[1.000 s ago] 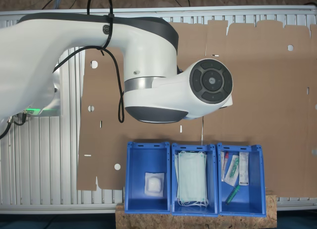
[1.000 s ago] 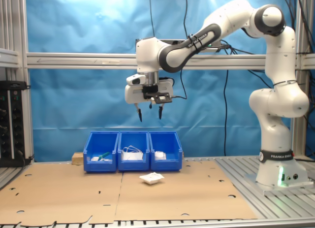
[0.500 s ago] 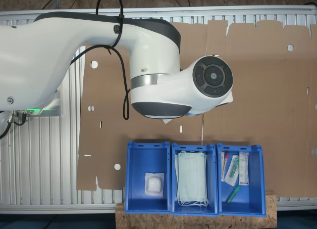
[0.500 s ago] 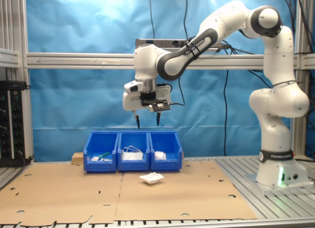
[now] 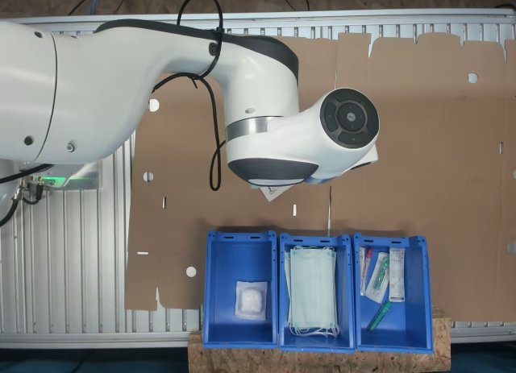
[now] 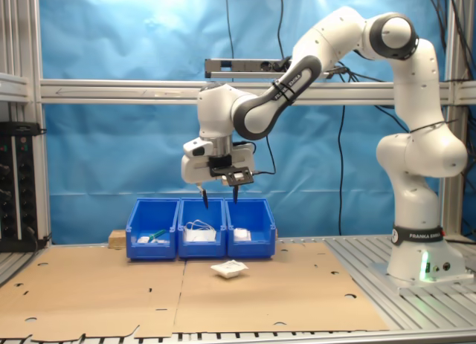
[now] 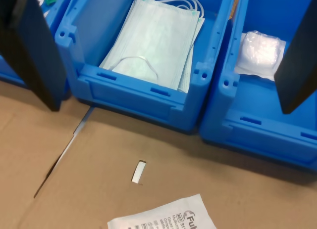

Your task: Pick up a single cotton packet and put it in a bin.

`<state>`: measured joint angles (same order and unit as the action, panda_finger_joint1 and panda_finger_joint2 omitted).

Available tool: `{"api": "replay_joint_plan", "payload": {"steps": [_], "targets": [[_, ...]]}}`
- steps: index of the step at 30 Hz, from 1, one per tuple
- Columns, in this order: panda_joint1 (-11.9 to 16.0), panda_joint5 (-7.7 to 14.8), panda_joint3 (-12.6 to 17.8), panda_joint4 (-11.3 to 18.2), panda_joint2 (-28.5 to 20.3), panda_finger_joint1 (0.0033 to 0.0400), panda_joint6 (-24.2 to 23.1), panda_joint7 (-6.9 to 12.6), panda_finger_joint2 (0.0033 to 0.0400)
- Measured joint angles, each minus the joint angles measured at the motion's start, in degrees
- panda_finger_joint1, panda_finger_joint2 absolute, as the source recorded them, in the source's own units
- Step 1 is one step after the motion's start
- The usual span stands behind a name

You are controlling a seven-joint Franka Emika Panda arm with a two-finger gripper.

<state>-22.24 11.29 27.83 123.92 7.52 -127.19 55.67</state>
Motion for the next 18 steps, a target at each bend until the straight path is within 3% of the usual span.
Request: {"api": "replay_joint_plan", "payload": {"steps": [18], "targets": [[0.0,0.0,-1.6,1.3,5.1,0.0400,-5.6,0.00,0.0400]]}}
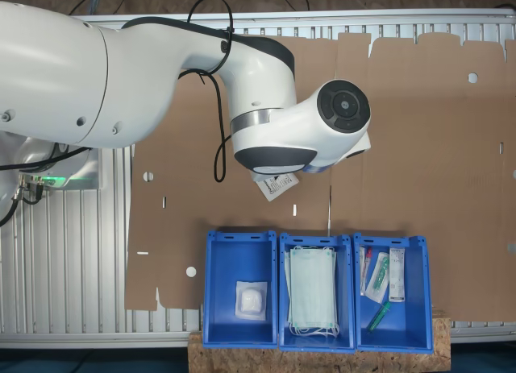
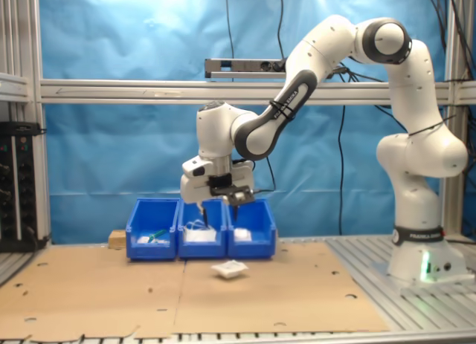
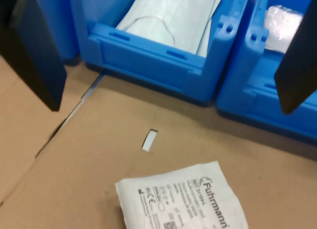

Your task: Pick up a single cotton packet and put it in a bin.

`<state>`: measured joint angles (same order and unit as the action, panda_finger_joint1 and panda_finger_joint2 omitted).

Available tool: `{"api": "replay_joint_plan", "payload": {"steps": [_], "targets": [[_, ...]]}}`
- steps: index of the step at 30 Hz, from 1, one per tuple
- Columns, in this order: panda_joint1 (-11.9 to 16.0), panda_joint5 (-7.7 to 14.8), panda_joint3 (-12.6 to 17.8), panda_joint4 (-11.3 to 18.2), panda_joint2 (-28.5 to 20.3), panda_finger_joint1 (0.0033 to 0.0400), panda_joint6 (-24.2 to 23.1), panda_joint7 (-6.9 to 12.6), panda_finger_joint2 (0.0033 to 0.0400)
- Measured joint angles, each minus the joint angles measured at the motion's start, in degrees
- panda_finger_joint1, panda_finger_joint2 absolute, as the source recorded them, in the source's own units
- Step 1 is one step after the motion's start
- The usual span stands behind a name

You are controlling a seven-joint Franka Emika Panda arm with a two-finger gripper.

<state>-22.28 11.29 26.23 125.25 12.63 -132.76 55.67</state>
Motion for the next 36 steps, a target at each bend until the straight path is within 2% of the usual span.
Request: {"api": "replay_joint_plan", "payload": {"steps": [11,28,36], "targets": [[0.0,0.0,-0.5,1.6,3.3,0.0400,-4.8,0.00,0.0400],[0.0,0.0,-0.7,8.5,4.6,0.0400,-11.9,0.00,0.0400],[0.0,0.0,-0.7,9.9,5.0,0.0400,-13.9,0.00,0.0400]]}}
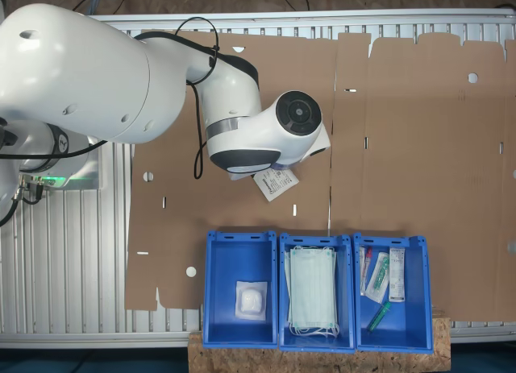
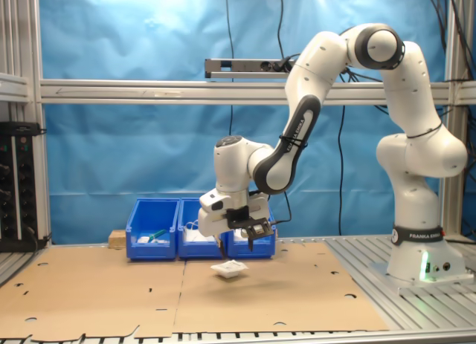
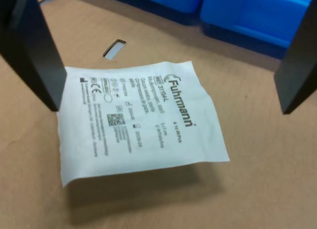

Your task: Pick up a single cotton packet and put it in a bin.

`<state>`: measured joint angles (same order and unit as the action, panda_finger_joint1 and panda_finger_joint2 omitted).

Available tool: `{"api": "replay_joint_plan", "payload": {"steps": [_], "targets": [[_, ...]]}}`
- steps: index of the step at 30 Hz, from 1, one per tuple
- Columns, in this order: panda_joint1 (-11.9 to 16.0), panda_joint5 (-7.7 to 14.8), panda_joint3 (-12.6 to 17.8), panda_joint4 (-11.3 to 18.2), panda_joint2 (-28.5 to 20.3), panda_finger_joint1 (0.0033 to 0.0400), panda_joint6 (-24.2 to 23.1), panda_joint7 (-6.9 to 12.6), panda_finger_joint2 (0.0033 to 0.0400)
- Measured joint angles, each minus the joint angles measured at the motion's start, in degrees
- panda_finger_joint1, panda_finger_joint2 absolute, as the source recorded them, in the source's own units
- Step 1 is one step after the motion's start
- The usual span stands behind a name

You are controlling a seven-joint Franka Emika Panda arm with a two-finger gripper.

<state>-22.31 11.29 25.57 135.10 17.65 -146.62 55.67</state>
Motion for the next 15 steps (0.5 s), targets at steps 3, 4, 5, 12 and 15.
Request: {"api": "replay_joint_plan", "payload": {"steps": [3,4,5,12,15], "targets": [[0.0,0.0,0.1,0.2,0.1,0.0400,-0.5,0.00,0.0400],[0.0,0.0,0.1,0.2,0.2,0.0400,-0.7,0.00,0.0400],[0.0,0.0,0.1,0.2,0.3,0.0400,-0.8,0.00,0.0400],[0.0,0.0,0.8,0.1,0.8,0.0400,-1.8,0.00,0.0400],[0.0,0.0,1.2,0.1,0.9,0.0400,-2.0,0.00,0.0400]]}}
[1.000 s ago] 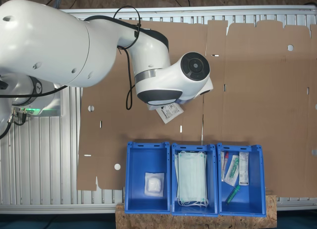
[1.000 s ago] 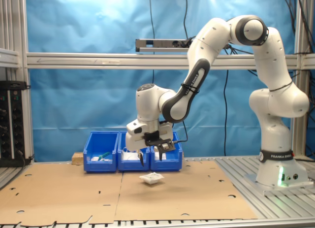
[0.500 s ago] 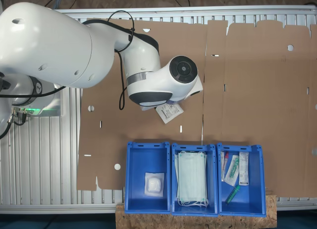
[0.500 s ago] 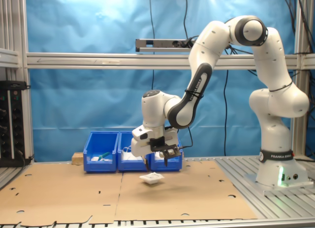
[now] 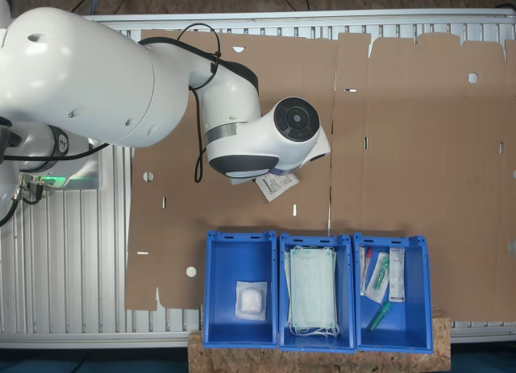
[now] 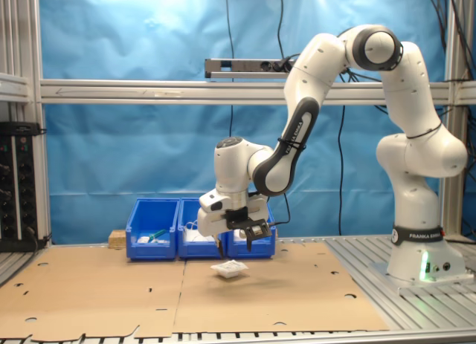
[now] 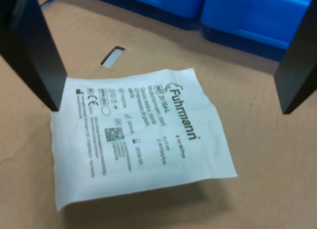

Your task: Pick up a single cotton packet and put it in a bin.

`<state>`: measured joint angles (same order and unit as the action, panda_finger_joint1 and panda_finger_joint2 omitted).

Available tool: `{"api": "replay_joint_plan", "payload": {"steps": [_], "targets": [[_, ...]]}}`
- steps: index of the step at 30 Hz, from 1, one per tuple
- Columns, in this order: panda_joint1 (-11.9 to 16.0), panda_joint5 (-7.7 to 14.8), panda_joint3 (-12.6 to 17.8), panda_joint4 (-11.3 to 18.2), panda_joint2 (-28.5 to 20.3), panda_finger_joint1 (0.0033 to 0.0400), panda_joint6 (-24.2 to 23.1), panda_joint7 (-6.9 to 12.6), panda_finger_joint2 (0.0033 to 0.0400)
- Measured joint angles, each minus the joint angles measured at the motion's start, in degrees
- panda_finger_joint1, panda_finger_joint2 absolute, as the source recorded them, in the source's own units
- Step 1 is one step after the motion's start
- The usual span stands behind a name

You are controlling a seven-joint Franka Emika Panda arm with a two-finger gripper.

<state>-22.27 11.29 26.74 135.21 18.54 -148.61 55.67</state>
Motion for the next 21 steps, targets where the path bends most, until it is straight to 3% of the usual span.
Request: {"api": "replay_joint_plan", "payload": {"steps": [21], "targets": [[0.5,0.0,1.5,-1.4,2.9,0.0400,-0.8,0.00,0.0400]]}}
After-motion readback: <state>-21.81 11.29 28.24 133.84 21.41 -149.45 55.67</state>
